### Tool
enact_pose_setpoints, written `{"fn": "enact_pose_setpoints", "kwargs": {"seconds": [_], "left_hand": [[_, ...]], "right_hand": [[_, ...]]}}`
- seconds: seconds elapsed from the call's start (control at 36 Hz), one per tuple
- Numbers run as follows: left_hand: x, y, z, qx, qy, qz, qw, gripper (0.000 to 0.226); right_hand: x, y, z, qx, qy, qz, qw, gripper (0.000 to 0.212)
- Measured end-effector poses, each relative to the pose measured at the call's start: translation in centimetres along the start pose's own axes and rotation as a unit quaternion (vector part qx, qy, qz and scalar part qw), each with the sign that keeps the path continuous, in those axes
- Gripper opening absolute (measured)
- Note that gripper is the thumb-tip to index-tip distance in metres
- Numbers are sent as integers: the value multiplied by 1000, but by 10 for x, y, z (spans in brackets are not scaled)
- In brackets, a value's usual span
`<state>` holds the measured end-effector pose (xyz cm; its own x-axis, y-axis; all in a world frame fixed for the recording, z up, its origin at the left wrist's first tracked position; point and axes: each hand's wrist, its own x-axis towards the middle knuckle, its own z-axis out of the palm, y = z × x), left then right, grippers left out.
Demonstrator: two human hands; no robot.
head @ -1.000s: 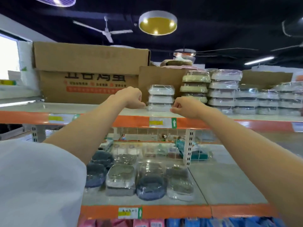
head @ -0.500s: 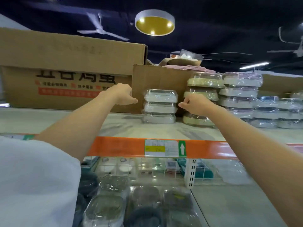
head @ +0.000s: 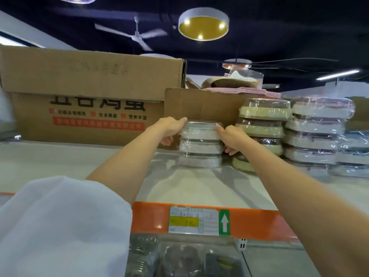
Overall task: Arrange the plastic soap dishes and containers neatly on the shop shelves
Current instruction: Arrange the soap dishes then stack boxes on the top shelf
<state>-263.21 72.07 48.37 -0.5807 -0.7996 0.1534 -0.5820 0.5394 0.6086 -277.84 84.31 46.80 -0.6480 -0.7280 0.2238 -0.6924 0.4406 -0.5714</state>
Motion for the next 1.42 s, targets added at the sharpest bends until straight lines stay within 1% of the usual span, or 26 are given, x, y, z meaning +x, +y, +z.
{"fn": "enact_pose_setpoints", "kwargs": {"seconds": [0.08, 0.14, 0.19, 0.25, 0.31, 0.36, 0.42, 0.47, 0.58, 0.75, 0.81, 0.92, 0.97, 1.08, 1.14, 1.25, 1.31, 1.42], "left_hand": [[0, 4, 8, -73, -41, -32, 996, 80], [0, 6, 10, -112, -55, -45, 991, 86], [-1, 7, 12, -122, -60, -55, 989, 86], [0, 6, 12, -135, -63, -64, 987, 79], [0, 4, 12, -163, -71, -65, 982, 71], [0, 3, 12, -181, -79, -62, 978, 66], [-1, 1, 11, -192, -76, -64, 976, 62], [-4, 1, 8, -196, -72, -67, 976, 61], [-7, 0, 5, -208, -66, -66, 974, 58], [-16, -1, -1, -250, -47, -38, 966, 60], [-20, -1, -3, -261, -45, -22, 964, 62], [-31, -3, -7, -277, -42, -6, 960, 61], [-39, -5, -8, -277, -40, 2, 960, 58], [-58, -8, -9, -271, -32, 22, 962, 55], [-66, -8, -6, -274, -24, 34, 961, 52], [-88, -6, 4, -288, -18, 53, 956, 46], [-101, -5, 10, -299, -15, 64, 952, 44], [-124, -1, 15, -308, -26, 66, 949, 58]], "right_hand": [[2, 2, 2, 16, -4, 3, 1000, 67], [4, 3, 4, 64, -21, 12, 998, 64], [6, 4, 4, 113, -40, 29, 992, 61], [6, 4, 5, 162, -55, 51, 984, 56], [7, 5, 6, 197, -67, 64, 976, 43], [7, 6, 8, 228, -74, 72, 968, 25], [6, 7, 10, 273, -74, 80, 956, 14], [4, 6, 12, 308, -74, 85, 945, 13], [1, 6, 9, 369, -76, 85, 923, 22], [-10, -1, 5, 434, -78, 73, 895, 18], [-16, -4, 4, 476, -84, 66, 873, 16], [-32, -7, 3, 585, -97, 69, 802, 11], [-40, -5, 3, 623, -107, 73, 771, 13], [-57, 1, 4, 663, -112, 74, 736, 14], [-66, 4, 3, 668, -105, 74, 733, 15], [-83, 13, 1, 625, -121, 35, 770, 28], [-92, 19, 0, 626, -127, 44, 768, 35], [-112, 29, -5, 622, -123, 59, 771, 38]]}}
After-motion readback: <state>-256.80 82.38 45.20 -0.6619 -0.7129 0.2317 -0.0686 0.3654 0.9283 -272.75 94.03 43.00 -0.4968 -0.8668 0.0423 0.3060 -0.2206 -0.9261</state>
